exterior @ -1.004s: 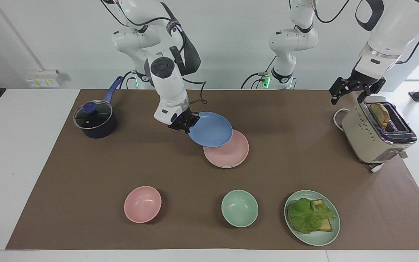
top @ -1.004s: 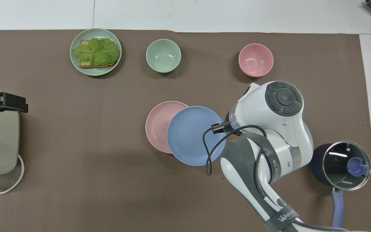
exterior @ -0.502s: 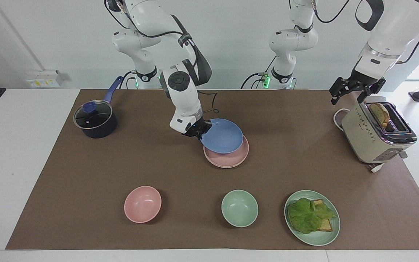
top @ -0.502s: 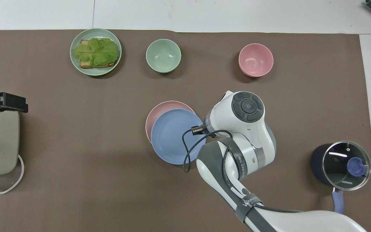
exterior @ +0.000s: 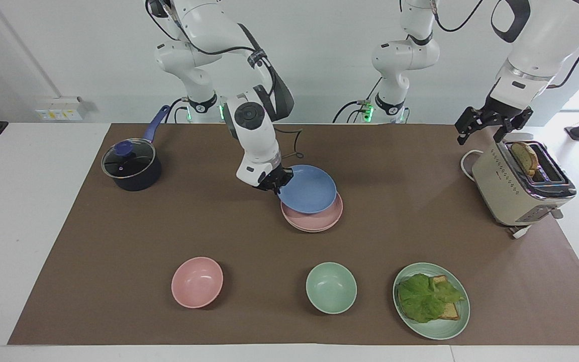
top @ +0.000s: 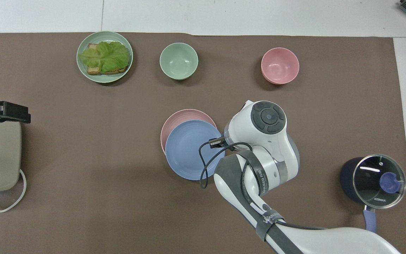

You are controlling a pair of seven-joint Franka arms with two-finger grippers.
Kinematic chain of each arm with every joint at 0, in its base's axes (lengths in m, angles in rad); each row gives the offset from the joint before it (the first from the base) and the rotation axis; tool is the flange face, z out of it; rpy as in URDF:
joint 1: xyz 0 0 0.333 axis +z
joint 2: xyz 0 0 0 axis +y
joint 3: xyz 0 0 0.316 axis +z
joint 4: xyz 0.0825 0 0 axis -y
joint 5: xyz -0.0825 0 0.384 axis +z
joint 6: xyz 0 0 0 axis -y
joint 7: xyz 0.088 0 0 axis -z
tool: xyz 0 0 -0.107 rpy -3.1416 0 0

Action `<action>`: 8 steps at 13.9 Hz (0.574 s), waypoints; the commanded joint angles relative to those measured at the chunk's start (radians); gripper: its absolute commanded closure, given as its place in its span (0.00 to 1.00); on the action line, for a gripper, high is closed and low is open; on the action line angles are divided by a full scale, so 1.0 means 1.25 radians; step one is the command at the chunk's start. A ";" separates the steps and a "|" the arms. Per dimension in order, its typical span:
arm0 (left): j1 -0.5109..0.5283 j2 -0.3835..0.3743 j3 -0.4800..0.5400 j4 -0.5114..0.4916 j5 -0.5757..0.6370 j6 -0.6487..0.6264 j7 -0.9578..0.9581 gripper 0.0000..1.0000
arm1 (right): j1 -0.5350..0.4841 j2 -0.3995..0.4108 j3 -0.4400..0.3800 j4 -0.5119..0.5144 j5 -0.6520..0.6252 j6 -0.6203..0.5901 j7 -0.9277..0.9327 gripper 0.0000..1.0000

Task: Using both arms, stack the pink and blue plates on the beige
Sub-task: 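Carry the blue plate with the right gripper onto the pink plate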

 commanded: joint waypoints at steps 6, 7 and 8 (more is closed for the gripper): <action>0.003 -0.004 -0.003 0.001 0.013 -0.011 0.003 0.00 | -0.008 0.011 0.004 0.012 0.049 0.019 0.009 0.00; 0.003 -0.004 -0.003 0.001 0.013 -0.011 0.003 0.00 | -0.008 0.010 0.004 0.016 0.050 0.019 0.010 0.00; 0.003 -0.004 -0.003 0.001 0.013 -0.011 0.003 0.00 | -0.008 0.010 0.002 0.027 0.049 0.017 0.012 0.00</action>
